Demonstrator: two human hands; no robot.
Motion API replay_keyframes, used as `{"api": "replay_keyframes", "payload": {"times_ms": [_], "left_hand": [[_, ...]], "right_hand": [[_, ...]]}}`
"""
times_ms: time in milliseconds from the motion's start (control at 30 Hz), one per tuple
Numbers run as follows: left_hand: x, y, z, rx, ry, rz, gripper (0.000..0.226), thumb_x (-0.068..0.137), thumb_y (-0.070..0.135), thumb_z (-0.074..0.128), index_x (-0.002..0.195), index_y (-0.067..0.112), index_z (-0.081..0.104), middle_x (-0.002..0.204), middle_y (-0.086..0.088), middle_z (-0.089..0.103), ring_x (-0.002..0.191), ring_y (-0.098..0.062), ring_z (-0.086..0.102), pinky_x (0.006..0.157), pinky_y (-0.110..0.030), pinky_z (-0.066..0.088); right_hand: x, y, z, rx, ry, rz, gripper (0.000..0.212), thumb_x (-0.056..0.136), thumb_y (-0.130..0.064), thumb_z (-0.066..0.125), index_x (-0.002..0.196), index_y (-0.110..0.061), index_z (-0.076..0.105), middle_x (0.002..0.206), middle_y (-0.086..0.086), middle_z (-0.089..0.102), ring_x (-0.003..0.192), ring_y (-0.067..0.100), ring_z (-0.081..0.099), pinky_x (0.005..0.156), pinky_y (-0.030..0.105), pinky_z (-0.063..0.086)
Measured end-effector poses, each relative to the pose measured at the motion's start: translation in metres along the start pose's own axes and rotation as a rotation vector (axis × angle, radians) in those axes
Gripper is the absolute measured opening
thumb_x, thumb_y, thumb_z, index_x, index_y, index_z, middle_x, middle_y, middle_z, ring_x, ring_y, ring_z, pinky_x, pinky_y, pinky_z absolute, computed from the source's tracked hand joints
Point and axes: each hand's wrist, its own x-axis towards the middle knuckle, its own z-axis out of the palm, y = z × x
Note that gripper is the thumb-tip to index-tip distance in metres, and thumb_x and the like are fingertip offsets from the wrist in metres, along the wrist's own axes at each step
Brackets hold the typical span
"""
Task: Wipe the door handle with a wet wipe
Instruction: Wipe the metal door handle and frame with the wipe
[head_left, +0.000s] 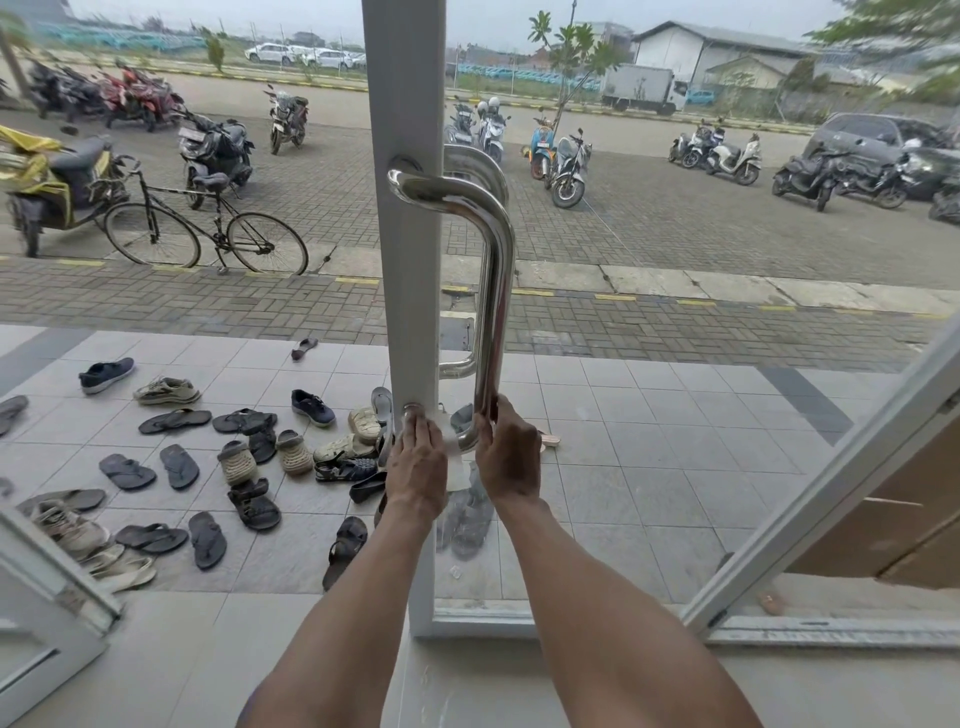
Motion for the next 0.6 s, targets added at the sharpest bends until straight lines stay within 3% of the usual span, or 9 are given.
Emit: {"api": "replay_keyframes", "payload": {"times_ms": [133, 233, 333, 467, 600], "left_hand": [[-0.007, -0.009, 0.006, -0.006, 0.005, 0.096, 0.084, 0.084, -0.002, 0.051, 0.153, -0.006, 0.005, 0.162, -0.025, 0.005, 0.152, -0.034, 0.003, 0.125, -0.041, 0.016], [0.001, -0.014, 0.001, -0.044, -0.046, 0.096, 0.09, 0.084, 0.005, 0.06, 0.152, -0.009, 0.003, 0.162, -0.025, 0.004, 0.152, -0.035, 0.003, 0.124, -0.041, 0.018], [0.011, -0.012, -0.006, -0.141, -0.072, 0.031, 0.09, 0.084, 0.003, 0.058, 0.152, -0.01, 0.002, 0.162, -0.026, 0.004, 0.152, -0.034, 0.006, 0.124, -0.041, 0.018], [0.015, -0.002, -0.01, -0.38, 0.011, -0.067, 0.069, 0.091, 0.003, 0.041, 0.152, -0.009, 0.012, 0.159, -0.027, 0.018, 0.149, -0.035, 0.02, 0.124, -0.042, 0.02], [0.005, 0.007, -0.004, -0.391, 0.048, -0.13, 0.063, 0.095, 0.004, 0.032, 0.151, -0.013, 0.011, 0.16, -0.03, 0.012, 0.151, -0.036, 0.012, 0.125, -0.04, 0.016]], "right_hand": [[-0.001, -0.002, 0.002, 0.012, -0.025, 0.018, 0.027, 0.103, -0.03, 0.048, 0.121, -0.013, 0.06, 0.107, 0.009, 0.071, 0.095, 0.031, 0.07, 0.086, 0.042, 0.056], [-0.001, -0.002, 0.001, 0.019, 0.004, 0.006, 0.026, 0.103, -0.027, 0.05, 0.121, -0.012, 0.062, 0.105, 0.008, 0.074, 0.096, 0.029, 0.071, 0.085, 0.042, 0.057], [-0.003, -0.004, 0.001, 0.03, 0.045, 0.004, 0.027, 0.102, -0.026, 0.053, 0.121, -0.01, 0.063, 0.102, 0.009, 0.076, 0.094, 0.027, 0.073, 0.082, 0.04, 0.059], [-0.002, -0.002, 0.001, 0.034, 0.063, -0.017, 0.028, 0.102, -0.027, 0.053, 0.12, -0.009, 0.063, 0.1, 0.009, 0.076, 0.092, 0.027, 0.074, 0.08, 0.04, 0.06], [-0.002, -0.001, 0.003, 0.017, 0.061, -0.008, 0.028, 0.102, -0.028, 0.052, 0.12, -0.009, 0.062, 0.099, 0.01, 0.075, 0.09, 0.03, 0.073, 0.078, 0.041, 0.059]]}}
